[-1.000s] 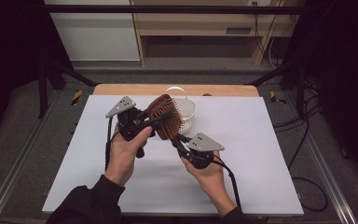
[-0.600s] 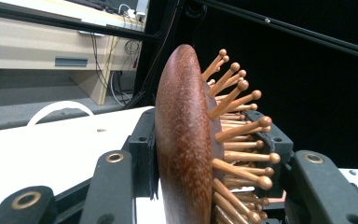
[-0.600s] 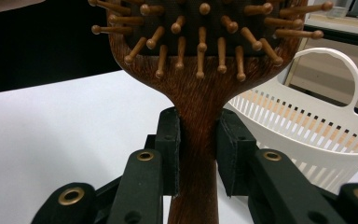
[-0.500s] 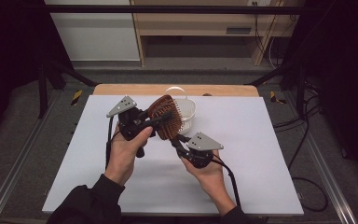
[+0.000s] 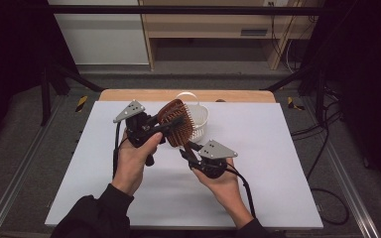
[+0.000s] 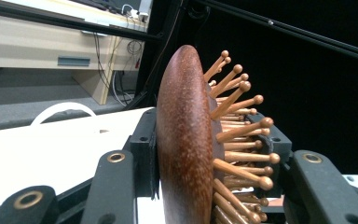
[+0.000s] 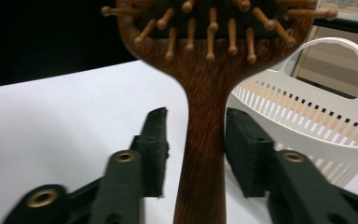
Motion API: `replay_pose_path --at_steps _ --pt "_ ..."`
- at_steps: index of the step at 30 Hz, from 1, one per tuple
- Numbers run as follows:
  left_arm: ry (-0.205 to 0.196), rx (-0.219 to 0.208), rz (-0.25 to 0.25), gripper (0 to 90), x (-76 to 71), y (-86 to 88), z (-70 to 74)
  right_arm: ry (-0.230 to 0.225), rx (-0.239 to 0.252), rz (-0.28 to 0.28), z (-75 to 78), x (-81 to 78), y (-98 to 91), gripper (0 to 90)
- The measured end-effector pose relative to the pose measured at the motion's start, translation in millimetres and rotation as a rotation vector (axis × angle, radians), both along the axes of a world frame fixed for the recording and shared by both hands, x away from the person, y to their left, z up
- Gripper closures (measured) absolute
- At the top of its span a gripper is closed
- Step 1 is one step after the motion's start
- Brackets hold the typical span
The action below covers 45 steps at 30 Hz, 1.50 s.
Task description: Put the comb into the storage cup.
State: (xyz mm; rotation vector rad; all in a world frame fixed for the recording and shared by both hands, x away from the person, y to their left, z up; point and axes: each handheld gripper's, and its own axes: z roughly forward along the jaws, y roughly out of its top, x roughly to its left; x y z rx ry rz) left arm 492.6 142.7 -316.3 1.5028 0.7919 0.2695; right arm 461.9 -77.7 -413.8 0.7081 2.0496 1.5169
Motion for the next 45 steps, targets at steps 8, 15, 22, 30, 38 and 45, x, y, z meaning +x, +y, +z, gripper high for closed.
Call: replay_pose_path --at_steps 8,15,22,30,38,45 --pt "-0.027 -0.009 0.037 52.0 0.7 11.3 8.9 0.0 0.03 -0.028 4.9 -12.1 -24.7 36.7" --pt "-0.049 -0.028 0.068 51.9 4.5 15.3 22.9 -0.013 0.05 -0.129 -8.2 -18.2 -81.9 24.6" --pt "-0.064 -0.036 0.091 51.9 13.0 13.6 37.8 0.057 0.025 -0.207 -31.1 -28.5 -125.2 3.9" --pt "-0.112 -0.012 0.111 51.8 27.5 6.8 51.2 -0.009 0.047 -0.248 -47.7 -37.9 -148.0 4.7" --pt "-0.11 -0.044 0.15 51.7 48.4 6.2 61.6 -0.007 0.038 -0.25 -49.9 -38.1 -149.8 4.6" --pt "-0.11 -0.033 0.178 51.6 62.7 7.0 62.5 -0.004 0.045 -0.249 -50.2 -38.3 -149.0 4.5"
